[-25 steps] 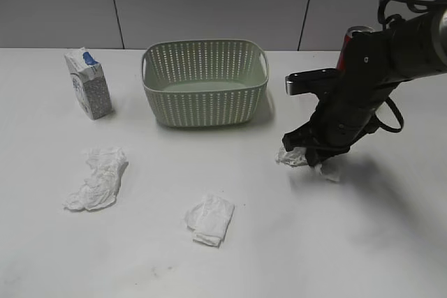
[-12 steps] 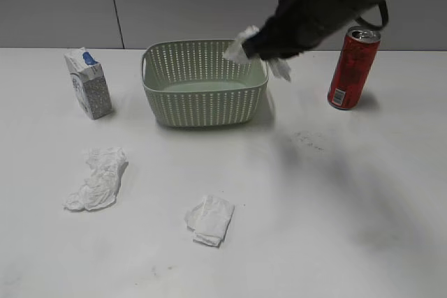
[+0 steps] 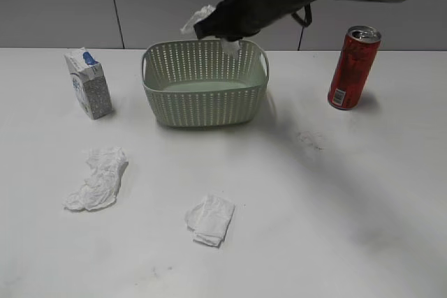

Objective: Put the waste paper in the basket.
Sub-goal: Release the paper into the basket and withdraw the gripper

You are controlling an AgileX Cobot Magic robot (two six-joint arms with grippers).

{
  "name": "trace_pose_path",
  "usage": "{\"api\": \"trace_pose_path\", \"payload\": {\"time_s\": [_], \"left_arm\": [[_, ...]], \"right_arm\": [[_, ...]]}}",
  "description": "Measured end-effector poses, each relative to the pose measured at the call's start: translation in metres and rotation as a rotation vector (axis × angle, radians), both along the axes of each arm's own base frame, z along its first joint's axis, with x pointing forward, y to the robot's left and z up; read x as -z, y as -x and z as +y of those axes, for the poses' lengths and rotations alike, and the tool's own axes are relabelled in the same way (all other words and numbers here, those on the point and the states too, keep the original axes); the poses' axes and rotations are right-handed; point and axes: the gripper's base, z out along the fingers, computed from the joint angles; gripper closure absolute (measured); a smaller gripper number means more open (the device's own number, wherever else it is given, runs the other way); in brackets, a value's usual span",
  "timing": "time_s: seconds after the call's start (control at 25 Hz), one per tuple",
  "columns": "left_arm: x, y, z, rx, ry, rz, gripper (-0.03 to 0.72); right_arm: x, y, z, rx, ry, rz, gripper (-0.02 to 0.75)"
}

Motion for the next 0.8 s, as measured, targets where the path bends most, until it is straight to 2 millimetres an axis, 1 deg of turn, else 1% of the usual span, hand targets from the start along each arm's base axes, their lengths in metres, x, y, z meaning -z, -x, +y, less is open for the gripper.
{"api": "trace_pose_path", "payload": {"time_s": [0.04, 0.08, 0.16, 0.2, 0.24, 0.28, 0.32, 0.36, 0.48, 0.64, 0.72, 0.8], "left_arm": [[0.0, 0.0, 0.0, 0.001, -0.001, 0.0, 0.107], [0.0, 0.0, 0.0, 0.0, -0.001, 0.0, 0.107], [0.0, 0.0, 0.0, 0.001, -0.001, 0.0, 0.108], [0.0, 0.0, 0.0, 0.0, 0.0, 0.0, 0.109], [0.0, 0.0, 0.0, 0.001, -0.001, 0.0, 0.109], [0.0, 0.0, 0.0, 0.001, -0.001, 0.0, 0.109], [0.0, 0.0, 0.0, 0.0, 0.0, 0.0, 0.11], [0.0, 0.0, 0.0, 0.001, -0.001, 0.0, 0.11], [0.0, 0.0, 0.0, 0.001, -0.001, 0.0, 0.11], [0.0, 0.0, 0.0, 0.0, -0.001, 0.0, 0.111], [0.0, 0.0, 0.0, 0.0, -0.002, 0.0, 0.111], [0.0, 0.0, 0.0, 0.0, -0.001, 0.0, 0.111]], "right_arm": [[0.01, -0.002, 0.001, 0.003, 0.005, 0.022, 0.638], [0.018, -0.002, 0.002, 0.005, 0.01, 0.042, 0.575], [0.032, -0.003, 0.003, 0.007, 0.021, 0.081, 0.376], [0.034, -0.002, 0.003, 0.009, 0.023, 0.098, 0.272], [0.036, -0.002, 0.003, 0.009, 0.024, 0.105, 0.195], [0.036, -0.002, 0.003, 0.009, 0.024, 0.11, 0.141], [0.035, -0.002, 0.003, 0.008, 0.024, 0.114, 0.12], [0.033, -0.002, 0.004, 0.006, 0.025, 0.116, 0.115], [0.025, -0.003, 0.006, -0.006, 0.036, 0.145, 0.115], [0.01, -0.001, 0.004, -0.034, 0.085, 0.253, 0.123], [-0.005, -0.001, -0.001, -0.047, 0.118, 0.312, 0.13], [-0.022, -0.005, -0.013, -0.043, 0.138, 0.364, 0.138]]}}
